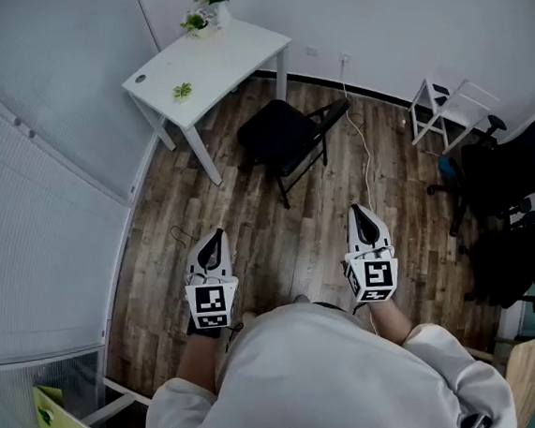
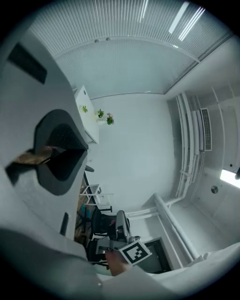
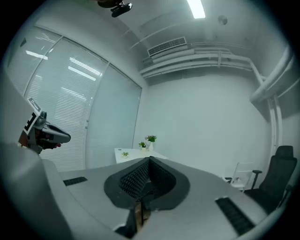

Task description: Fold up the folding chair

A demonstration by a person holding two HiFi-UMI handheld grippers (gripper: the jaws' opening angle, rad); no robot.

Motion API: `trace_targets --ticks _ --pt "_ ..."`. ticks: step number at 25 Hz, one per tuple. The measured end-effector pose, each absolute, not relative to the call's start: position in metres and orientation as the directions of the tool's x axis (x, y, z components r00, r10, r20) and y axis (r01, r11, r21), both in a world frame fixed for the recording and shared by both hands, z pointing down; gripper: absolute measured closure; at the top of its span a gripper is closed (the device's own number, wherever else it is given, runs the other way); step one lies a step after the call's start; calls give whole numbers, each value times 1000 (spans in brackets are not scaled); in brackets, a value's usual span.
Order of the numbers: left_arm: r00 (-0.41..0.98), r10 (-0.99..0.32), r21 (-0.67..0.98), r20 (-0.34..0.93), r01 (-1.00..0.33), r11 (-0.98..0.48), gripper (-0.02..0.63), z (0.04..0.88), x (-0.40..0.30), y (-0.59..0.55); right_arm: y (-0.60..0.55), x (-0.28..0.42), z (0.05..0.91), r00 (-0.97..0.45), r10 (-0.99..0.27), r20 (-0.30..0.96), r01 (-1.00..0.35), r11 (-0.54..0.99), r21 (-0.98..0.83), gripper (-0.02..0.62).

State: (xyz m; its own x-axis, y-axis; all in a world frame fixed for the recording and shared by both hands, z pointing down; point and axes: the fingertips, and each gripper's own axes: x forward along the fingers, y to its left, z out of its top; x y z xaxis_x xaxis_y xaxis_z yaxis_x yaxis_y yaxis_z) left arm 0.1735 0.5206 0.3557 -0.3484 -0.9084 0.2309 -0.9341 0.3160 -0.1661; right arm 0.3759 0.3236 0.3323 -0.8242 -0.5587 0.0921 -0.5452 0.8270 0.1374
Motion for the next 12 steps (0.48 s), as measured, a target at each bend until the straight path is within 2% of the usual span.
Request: trace_targets --ticks 12 --pt "-356 -905 -159 233 -932 326 597 359 192 515 317 394 335 -829 -554 77 -542 830 132 581"
